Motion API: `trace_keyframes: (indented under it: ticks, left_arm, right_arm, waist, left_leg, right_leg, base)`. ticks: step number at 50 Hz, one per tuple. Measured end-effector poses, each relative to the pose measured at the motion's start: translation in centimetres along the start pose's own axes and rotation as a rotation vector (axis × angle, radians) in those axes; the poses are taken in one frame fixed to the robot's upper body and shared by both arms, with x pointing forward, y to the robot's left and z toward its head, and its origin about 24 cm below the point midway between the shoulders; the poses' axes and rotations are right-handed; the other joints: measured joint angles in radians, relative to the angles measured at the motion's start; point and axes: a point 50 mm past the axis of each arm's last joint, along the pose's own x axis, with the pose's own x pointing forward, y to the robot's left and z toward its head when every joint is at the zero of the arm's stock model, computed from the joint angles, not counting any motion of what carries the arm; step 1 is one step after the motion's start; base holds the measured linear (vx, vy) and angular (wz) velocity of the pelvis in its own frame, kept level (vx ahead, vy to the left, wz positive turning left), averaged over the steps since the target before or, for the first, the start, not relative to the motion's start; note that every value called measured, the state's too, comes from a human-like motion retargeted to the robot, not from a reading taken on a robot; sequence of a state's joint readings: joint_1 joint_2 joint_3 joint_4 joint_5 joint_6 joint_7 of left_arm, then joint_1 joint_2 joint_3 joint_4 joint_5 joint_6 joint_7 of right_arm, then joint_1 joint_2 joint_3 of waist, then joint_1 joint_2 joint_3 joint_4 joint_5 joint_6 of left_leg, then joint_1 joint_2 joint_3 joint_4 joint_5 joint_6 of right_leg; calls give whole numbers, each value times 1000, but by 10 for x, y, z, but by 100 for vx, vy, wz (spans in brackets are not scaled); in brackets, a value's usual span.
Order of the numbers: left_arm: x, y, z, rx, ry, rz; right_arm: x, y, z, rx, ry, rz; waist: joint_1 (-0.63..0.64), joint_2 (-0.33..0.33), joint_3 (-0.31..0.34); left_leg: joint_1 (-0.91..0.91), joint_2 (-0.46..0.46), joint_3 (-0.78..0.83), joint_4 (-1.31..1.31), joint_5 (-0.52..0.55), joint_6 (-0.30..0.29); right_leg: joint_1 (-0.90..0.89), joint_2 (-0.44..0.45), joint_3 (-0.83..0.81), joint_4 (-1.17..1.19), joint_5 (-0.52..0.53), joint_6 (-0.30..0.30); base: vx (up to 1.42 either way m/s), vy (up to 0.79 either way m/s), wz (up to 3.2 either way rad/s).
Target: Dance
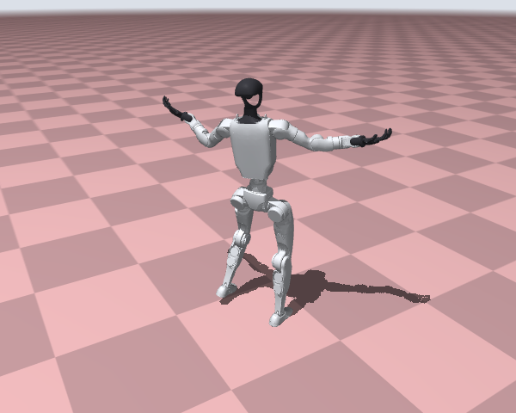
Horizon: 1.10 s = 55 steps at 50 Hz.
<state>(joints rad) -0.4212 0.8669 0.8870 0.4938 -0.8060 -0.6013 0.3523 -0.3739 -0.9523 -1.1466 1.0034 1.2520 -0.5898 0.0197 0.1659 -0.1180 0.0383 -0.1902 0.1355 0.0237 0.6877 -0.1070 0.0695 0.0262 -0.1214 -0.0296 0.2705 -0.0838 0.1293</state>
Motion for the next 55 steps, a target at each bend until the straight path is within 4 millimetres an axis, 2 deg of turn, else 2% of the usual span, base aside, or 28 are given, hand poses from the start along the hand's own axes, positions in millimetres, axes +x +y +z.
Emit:
trace_keyframes:
  ticks: [2,3,4,5,7,10,12,15,17,18,20,22,23,25,27,29,32,35,38,40,42,43,44,45,47,50,53,55]
  left_arm:
    - [-31,-25,-14,-54,192,-272]
    - [-50,-33,-20,-69,284,-371]
    - [-72,-36,-24,-79,365,-457]
    - [-95,-38,-26,-91,439,-531]
    - [-143,-35,-22,-122,559,-612]
    - [-210,-19,-14,-161,710,-656]
    - [-267,-3,-16,-166,879,-622]
    - [-350,23,-16,-172,1188,-533]
    - [-397,33,-13,-198,1375,-515]
    - [-415,40,-11,-214,1465,-511]
    - [-446,50,-6,-245,1643,-547]
    - [-462,56,0,-277,1769,-624]
    - [-465,60,1,-285,1814,-642]
    - [-461,62,-3,-292,1852,-637]
    - [-451,55,-13,-302,1789,-615]
    - [-441,41,-23,-291,1702,-600]
    - [-428,24,-31,-271,1585,-543]
    - [-412,24,-35,-220,1484,-495]
    - [-397,41,-37,-69,1428,-567]
    - [-390,50,-39,32,1414,-626]
    - [-386,57,-38,79,1404,-623]
    - [-383,59,-37,77,1391,-604]
    - [-379,60,-35,67,1369,-579]
    - [-375,61,-34,54,1342,-552]
    - [-370,59,-34,50,1270,-443]
    - [-361,47,-41,40,1123,-211]
    - [-342,41,-53,-7,990,76]
    - [-317,34,-64,-60,884,184]
  right_arm:
    - [-24,4,-29,-74,228,261]
    - [-40,1,-42,-119,351,366]
    - [-56,-4,-50,-176,456,460]
    - [-71,-10,-54,-239,554,545]
    - [-102,-35,-54,-347,708,641]
    - [-161,-85,-46,-424,949,646]
    - [-215,-118,-37,-396,1107,602]
    - [-316,-160,-22,-270,1396,443]
    - [-373,-171,-8,-157,1539,351]
    - [-402,-172,-5,-101,1611,297]
    - [-443,-174,3,1,1731,187]
    - [-459,-173,5,76,1847,174]
    - [-464,-173,4,97,1909,206]
    - [-462,-172,-5,82,1993,326]
    - [-453,-168,-21,14,1995,442]
    - [-431,-158,-42,-50,1914,543]
    - [-397,-134,-67,-77,1751,642]
    - [-369,-101,-82,-28,1599,729]
    - [-352,-50,-93,72,1420,834]
    - [-339,3,-94,179,1243,941]
    - [-324,57,-87,270,1037,1076]
    - [-316,82,-80,302,932,1141]
    - [-307,104,-72,319,827,1197]
    - [-298,123,-64,329,719,1246]
    - [-276,150,-50,286,502,1305]
    - [-234,171,-38,152,212,1223]
    - [-203,166,-40,103,87,948]
    - [-184,152,-39,146,24,760]
  waist:
    - [-16,-23,33]
    - [-4,-19,46]
    - [2,-27,51]
    - [4,-41,53]
    - [12,-49,59]
    - [15,-36,57]
    - [21,-9,49]
    - [48,39,32]
    - [59,82,31]
    - [53,97,29]
    - [22,109,17]
    - [-9,120,18]
    - [-37,120,12]
    - [-129,104,-18]
    - [-181,88,-18]
    - [-186,58,0]
    - [-141,15,14]
    - [-89,-15,-1]
    - [-63,-26,13]
    - [-63,-40,16]
    - [-60,-44,2]
    - [-54,-41,-4]
    - [-50,-28,-11]
    - [-47,-11,-19]
    - [-14,12,-11]
    - [72,48,31]
    - [88,73,35]
    - [119,78,29]
  left_leg:
    - [-102,18,-25,196,38,134]
    - [-151,27,-68,277,58,178]
    - [-181,-47,-106,303,75,188]
    - [-203,-164,-142,303,89,181]
    - [-230,-300,-198,266,81,109]
    - [-231,-380,-196,74,148,31]
    - [-195,-374,-185,-124,209,-28]
    - [-147,-399,-257,-379,300,-110]
    - [-118,-383,-252,-488,451,-151]
    - [-112,-378,-215,-515,511,-114]
    - [-94,-345,-109,-548,529,-43]
    - [-83,-309,-89,-542,513,-93]
    - [-93,-306,-133,-525,497,-144]
    - [-151,-327,-184,-464,460,-227]
    - [-198,-363,-206,-382,410,-247]
    - [-247,-404,-191,-252,332,-153]
    - [-316,-402,-125,-19,218,-24]
    - [-344,-390,-157,162,129,31]
    - [-265,-330,-201,192,43,51]
    - [-210,-247,-179,134,-3,75]
    - [-151,-186,-173,10,27,69]
    - [-115,-170,-188,-65,77,50]
    - [-65,-156,-211,-160,99,-38]
    - [-8,-143,-237,-266,106,-161]
    - [81,-145,-215,-397,67,-197]
    - [195,-144,-90,-522,25,-187]
    - [249,-179,-70,-575,37,-145]
    - [240,-217,-60,-564,31,-124]
  right_leg:
    - [4,8,7,33,-24,-13]
    - [-1,51,18,46,-31,-38]
    - [-8,44,34,54,-37,-37]
    - [-16,13,52,57,-41,-24]
    - [-27,15,58,66,-49,-38]
    - [-22,56,58,38,-35,-69]
    - [-7,98,48,11,-19,-88]
    - [20,158,42,-29,0,-106]
    - [42,204,51,-52,7,-123]
    - [52,212,47,-66,8,-129]
    - [70,225,31,-82,6,-134]
    - [77,252,45,-76,4,-130]
    - [73,255,52,-72,1,-125]
    - [41,233,27,-71,-8,-119]
    - [12,197,-14,-54,-19,-115]
    - [-16,139,-37,-26,-32,-106]
    - [-55,60,-65,13,-60,-88]
    - [-79,15,-72,33,-75,-67]
    - [-48,-10,-75,36,-63,-45]
    - [-25,-27,-86,12,-51,-38]
    - [-21,-34,-90,-12,-39,-36]
    - [-20,-36,-94,-19,-34,-31]
    - [-21,-33,-100,-17,-30,-21]
    - [-23,-27,-107,-10,-27,-8]
    - [-16,-39,-112,12,-22,12]
    - [2,-81,-106,73,-24,43]
    - [10,-114,-127,120,-23,61]
    - [1,-152,-124,132,-11,57]
  base:
    - [-28,-48,33]
    - [-27,-39,-29]
    - [-26,-10,-40]
    - [-23,10,-22]
    - [-22,-1,-20]
    - [-11,-7,-33]
    - [-11,-7,-55]
    - [-8,-5,-86]
    - [-12,-5,-76]
    - [-13,-7,-49]
    - [-2,-6,-19]
    - [3,-2,-4]
    - [-4,3,32]
    - [-18,13,99]
    - [-25,24,128]
    - [-26,22,123]
    - [-13,11,100]
    - [16,2,89]
    - [39,7,87]
    - [18,11,74]
    - [13,16,44]
    - [19,20,30]
    - [22,22,33]
    - [26,25,39]
    - [32,32,25]
    - [36,34,6]
    - [40,25,23]
    - [28,23,-42]
